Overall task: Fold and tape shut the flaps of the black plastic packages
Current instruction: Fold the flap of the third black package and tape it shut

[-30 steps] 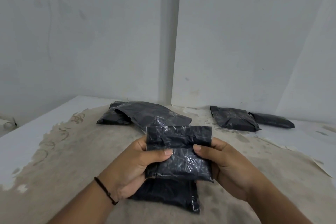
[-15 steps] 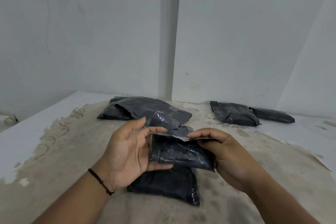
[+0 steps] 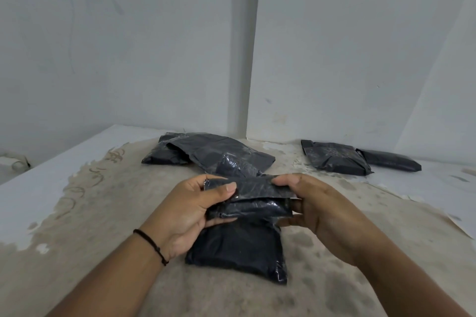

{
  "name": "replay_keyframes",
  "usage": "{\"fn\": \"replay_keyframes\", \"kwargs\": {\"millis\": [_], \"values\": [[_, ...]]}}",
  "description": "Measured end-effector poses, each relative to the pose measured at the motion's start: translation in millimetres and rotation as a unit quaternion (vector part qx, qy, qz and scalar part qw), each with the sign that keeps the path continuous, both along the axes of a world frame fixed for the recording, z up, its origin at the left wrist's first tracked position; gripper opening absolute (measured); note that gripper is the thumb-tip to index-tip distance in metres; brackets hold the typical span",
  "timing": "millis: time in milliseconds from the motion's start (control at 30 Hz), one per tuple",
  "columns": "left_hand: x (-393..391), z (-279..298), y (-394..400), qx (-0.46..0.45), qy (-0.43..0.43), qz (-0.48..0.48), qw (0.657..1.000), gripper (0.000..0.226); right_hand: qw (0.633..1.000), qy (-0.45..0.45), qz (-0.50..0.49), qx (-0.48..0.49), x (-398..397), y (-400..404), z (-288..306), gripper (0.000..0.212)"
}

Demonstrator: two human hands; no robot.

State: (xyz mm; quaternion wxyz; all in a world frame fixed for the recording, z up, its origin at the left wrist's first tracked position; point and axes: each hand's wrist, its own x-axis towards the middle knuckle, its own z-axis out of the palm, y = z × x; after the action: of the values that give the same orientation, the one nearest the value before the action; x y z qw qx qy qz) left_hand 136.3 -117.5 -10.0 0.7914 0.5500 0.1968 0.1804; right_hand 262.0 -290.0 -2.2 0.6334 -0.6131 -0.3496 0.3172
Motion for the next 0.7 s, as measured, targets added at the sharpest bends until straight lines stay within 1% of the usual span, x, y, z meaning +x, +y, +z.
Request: {"fn": "replay_keyframes", "kwargs": {"millis": [67, 100, 133, 267, 333, 400, 467, 533, 567, 633, 700], "values": [[1, -1, -4, -0.006, -0.004, -0.006, 1.000, 0.022, 0.997, -0.032, -0.066, -0.009, -5, 4, 0, 0.020], [1, -1, -6, -0.008, -0.006, -0.010, 1.000, 0.023, 0.996, -0.029, -0.086, -0.004, -5, 6, -3, 0.013], [1, -1, -7, -0.012, -0.008, -0.014, 1.000, 0.025, 0.995, -0.016, -0.097, 0.002, -5, 7, -3, 0.013], [-1, -1, -6, -0.020, -0.014, -0.037, 0.999, 0.030, 0.994, 0.013, -0.105, 0.009, -4, 7, 1, 0.040], [-4, 1, -4, 0.036, 0.009, -0.071, 0.997, 0.036, 0.995, -0.010, -0.093, -0.014, -3, 5, 3, 0.048], [-7, 4, -3, 0.088, 0.038, -0.120, 0.988, 0.041, 0.995, -0.054, -0.074, -0.048, -3, 3, 7, 0.058], [-9, 5, -6, 0.093, 0.056, -0.168, 0.980, 0.039, 0.992, -0.092, -0.047, -0.077, -5, -1, 14, 0.066], [-11, 5, -14, 0.116, 0.058, -0.196, 0.972, 0.036, 0.989, -0.114, -0.043, -0.088, -9, -2, 21, 0.068], [-10, 6, -18, 0.126, 0.053, -0.197, 0.971, 0.033, 0.989, -0.113, -0.053, -0.085, -12, -2, 23, 0.066], [-9, 6, -25, 0.111, 0.038, -0.179, 0.977, 0.034, 0.992, -0.078, -0.081, -0.063, -16, -4, 28, 0.057], [-9, 9, -32, 0.080, 0.024, -0.154, 0.985, 0.039, 0.994, -0.047, -0.084, -0.060, -21, -8, 34, 0.049]]}}
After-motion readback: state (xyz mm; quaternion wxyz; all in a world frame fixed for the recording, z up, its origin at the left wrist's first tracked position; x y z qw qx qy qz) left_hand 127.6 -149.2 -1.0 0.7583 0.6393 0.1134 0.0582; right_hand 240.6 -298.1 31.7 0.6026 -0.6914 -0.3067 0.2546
